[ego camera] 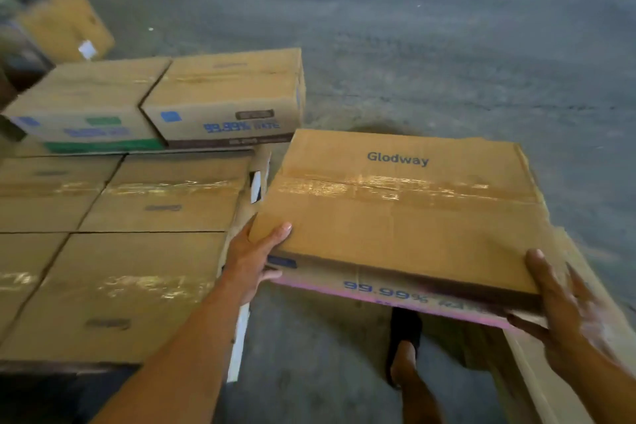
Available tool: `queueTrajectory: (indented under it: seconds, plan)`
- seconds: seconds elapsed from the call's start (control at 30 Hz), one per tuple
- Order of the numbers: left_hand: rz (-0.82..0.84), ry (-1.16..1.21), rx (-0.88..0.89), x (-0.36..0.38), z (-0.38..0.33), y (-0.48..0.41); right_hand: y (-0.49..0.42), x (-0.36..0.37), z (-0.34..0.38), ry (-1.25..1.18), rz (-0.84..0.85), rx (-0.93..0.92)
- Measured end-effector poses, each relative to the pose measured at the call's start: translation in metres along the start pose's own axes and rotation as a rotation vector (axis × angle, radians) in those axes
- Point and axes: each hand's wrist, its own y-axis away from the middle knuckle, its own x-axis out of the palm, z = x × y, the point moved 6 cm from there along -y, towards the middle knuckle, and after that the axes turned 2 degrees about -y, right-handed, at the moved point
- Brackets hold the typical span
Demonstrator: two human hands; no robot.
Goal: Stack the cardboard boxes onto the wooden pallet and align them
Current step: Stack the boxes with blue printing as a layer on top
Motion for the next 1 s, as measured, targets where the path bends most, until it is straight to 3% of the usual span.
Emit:
queueTrajectory:
  seconds: [0.23, 0.53, 0.8, 1.0]
  plan:
    - [-0.192, 0.018, 0.082, -0.146, -0.064, 0.080, 0.086, 0.089, 0.010, 0.018, 0.210, 0.020]
    - [-0.460, 0.118, 0.092, -0.288, -0.110, 0.078, 0.122, 0.252, 0.016, 0.160, 0.414, -0.026]
    - [-0.623, 0.212, 0.049, -0.429, -0.107, 0.074, 0.174, 0.396, -0.040, 0.268, 0.504, 0.010]
    - [-0.591, 0.194, 0.012, -0.559, -0.100, -0.005, 0.226, 0.498, -0.112, 0.280, 0.462, 0.026]
